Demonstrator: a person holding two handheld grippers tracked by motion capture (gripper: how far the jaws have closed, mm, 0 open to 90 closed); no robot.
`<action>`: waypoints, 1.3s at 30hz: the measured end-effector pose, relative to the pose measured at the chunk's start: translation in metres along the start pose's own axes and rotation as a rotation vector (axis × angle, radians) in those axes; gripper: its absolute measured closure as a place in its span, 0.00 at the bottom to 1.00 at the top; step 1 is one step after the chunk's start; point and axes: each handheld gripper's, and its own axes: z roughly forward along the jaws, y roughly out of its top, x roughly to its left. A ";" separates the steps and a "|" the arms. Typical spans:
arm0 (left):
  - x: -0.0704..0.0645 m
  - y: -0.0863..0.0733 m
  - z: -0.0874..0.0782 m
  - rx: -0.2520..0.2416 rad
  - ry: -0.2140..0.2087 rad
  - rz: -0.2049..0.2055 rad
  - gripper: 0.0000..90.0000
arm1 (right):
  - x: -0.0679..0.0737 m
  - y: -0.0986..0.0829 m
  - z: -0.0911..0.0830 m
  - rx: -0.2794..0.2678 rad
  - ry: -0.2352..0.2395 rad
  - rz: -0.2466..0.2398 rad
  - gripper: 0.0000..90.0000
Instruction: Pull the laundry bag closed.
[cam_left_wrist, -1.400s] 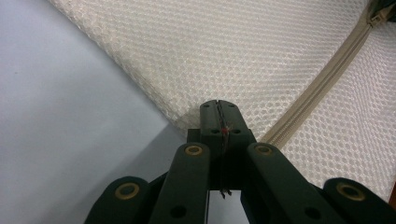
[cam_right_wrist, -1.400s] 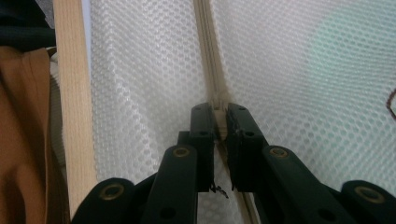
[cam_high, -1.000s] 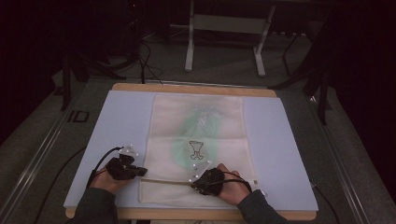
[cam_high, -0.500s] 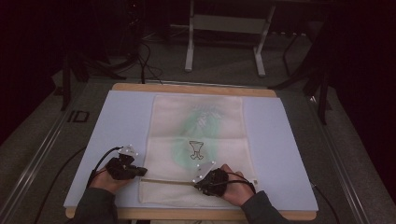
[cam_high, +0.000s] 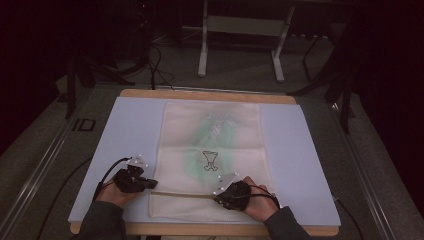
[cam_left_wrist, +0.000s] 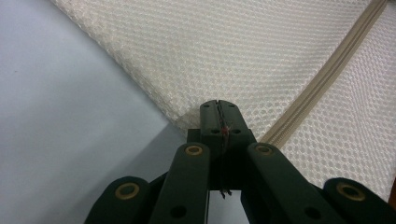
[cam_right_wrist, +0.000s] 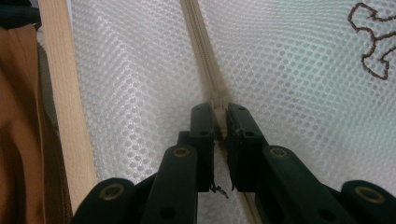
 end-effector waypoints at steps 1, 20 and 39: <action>0.000 0.000 0.000 0.000 -0.001 0.000 1.00 | 0.000 0.000 -0.001 0.001 0.001 0.006 0.91; 0.001 0.000 0.000 -0.002 -0.003 -0.007 1.00 | -0.002 -0.015 -0.012 0.010 -0.024 0.027 0.91; 0.001 0.000 0.000 -0.003 -0.002 -0.006 1.00 | -0.005 -0.029 -0.020 0.019 -0.037 0.055 0.91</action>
